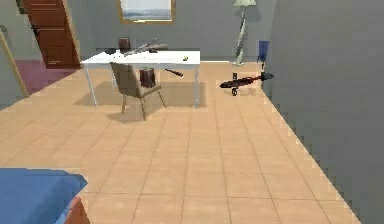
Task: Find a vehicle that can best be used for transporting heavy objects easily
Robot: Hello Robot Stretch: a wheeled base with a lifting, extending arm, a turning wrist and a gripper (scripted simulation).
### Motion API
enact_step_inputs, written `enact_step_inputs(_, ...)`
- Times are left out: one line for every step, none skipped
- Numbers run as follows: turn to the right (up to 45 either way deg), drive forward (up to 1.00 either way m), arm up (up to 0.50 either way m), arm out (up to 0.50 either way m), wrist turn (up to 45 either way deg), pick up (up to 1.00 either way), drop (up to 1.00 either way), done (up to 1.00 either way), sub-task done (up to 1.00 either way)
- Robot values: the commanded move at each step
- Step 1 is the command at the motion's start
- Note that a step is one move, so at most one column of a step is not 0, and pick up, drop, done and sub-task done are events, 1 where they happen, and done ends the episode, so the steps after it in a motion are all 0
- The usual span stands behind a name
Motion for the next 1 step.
enact_step_inputs(0.0,1.0,0.0,0.0,0.0,0.0,0.0,0.0,0.0)
